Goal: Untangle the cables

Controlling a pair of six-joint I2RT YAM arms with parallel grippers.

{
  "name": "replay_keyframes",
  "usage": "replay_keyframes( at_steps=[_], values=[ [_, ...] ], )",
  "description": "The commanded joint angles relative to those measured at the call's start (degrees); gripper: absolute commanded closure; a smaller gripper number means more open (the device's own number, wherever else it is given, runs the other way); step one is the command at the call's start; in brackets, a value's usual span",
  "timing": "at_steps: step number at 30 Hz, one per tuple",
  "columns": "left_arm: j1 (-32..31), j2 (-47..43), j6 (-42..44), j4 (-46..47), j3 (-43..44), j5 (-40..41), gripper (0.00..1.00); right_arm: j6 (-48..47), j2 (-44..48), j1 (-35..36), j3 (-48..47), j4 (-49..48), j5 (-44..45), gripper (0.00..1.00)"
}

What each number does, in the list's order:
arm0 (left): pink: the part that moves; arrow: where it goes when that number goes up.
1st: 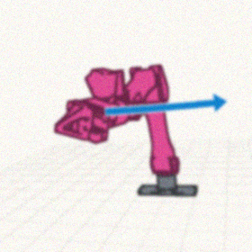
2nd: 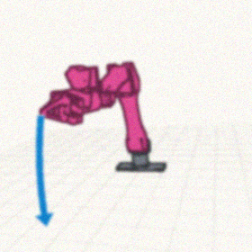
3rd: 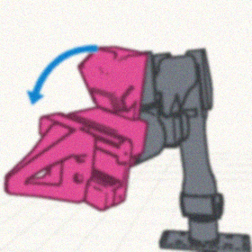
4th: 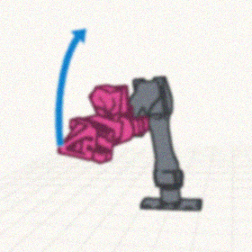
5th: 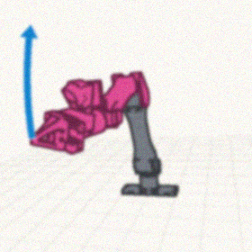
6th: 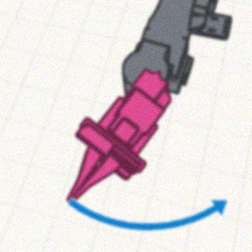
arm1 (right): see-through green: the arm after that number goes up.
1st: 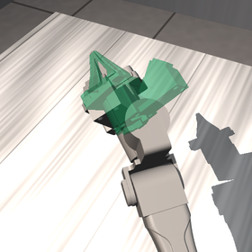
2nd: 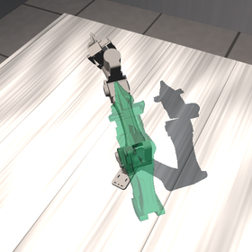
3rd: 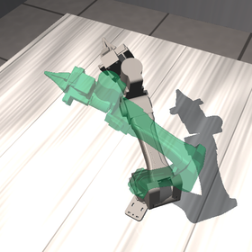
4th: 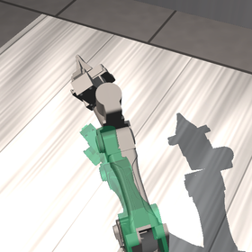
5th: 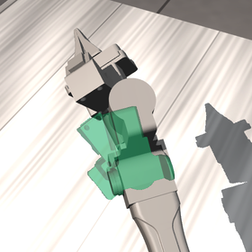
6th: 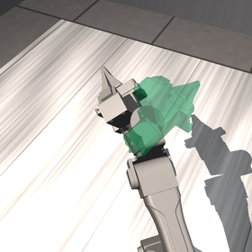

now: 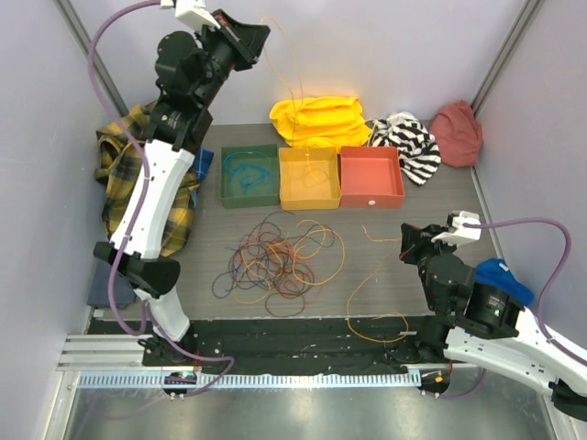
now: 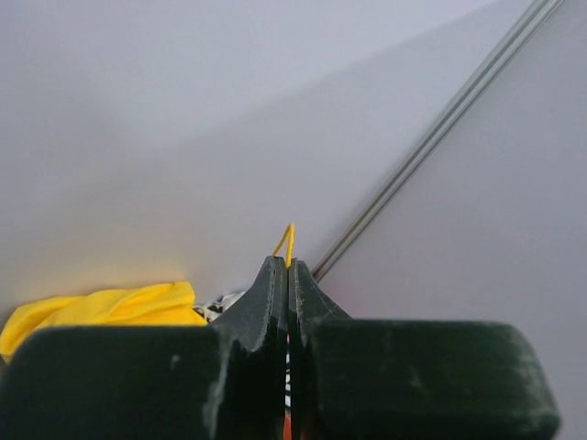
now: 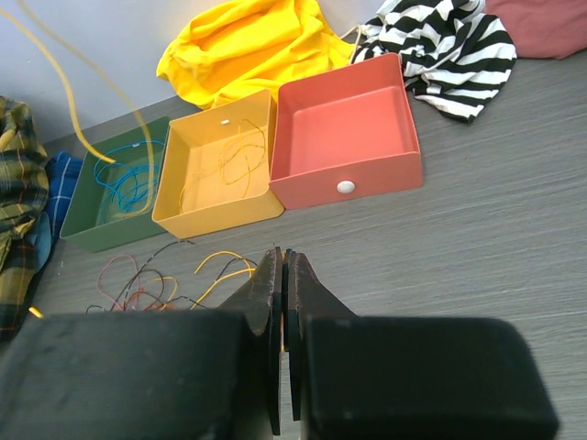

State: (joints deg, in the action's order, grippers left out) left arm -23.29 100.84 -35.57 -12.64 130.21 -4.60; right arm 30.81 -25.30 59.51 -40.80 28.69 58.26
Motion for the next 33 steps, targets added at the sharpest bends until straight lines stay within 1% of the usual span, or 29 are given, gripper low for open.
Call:
replay_keyframes(
  at_steps=[1,6,11,14,15,17,18,21,24,26,28,33],
  values=[
    [-0.2,4.1,-0.5,6.1,1.4,-1.4,1.0,0.7,-1.3,0.1,-0.2,-2.8,-0.2,0.99],
    [-0.2,8.8,0.1,8.9,-1.0,-1.4,1.0,1.4,-1.3,0.1,0.5,-3.0,-1.2,0.99],
    [-0.2,14.3,-0.1,9.4,-3.9,-1.7,1.0,2.1,-1.3,0.1,1.5,-3.3,-1.3,0.99],
    [-0.2,15.1,-0.8,9.7,-7.8,-3.6,1.0,1.5,-1.7,0.1,1.7,-3.4,-0.9,0.99],
    [-0.2,14.8,-1.1,10.0,-10.8,-4.4,1.0,1.3,-1.8,0.1,1.6,-3.3,-0.8,0.99],
    [-0.4,14.0,-1.2,10.9,-14.8,-4.4,1.0,0.9,-1.8,0.1,1.6,-3.5,-0.6,0.99],
    [-0.6,12.9,-1.1,11.1,-19.0,-4.2,1.0,0.9,-1.9,0.1,1.6,-3.6,-0.4,0.99],
    [-0.8,11.2,-0.9,12.4,-26.5,-3.6,1.0,1.0,-1.7,0.1,2.0,-3.9,-0.7,0.99],
    [-0.9,9.9,-0.3,12.4,-30.8,-2.9,1.0,1.4,-1.7,0.1,2.3,-4.1,-1.1,0.99],
    [-0.8,6.1,0.3,13.9,-35.0,-1.7,1.0,1.5,-1.3,0.1,2.6,-4.1,-1.1,0.99],
    [-0.9,1.6,0.8,15.7,-37.1,-0.9,1.0,1.7,-1.0,0.1,2.9,-4.0,-1.2,0.99],
    [-1.4,-5.6,4.8,14.3,-41.1,3.1,1.0,1.9,-1.6,0.0,3.0,-4.3,-1.4,0.99]
  ],
)
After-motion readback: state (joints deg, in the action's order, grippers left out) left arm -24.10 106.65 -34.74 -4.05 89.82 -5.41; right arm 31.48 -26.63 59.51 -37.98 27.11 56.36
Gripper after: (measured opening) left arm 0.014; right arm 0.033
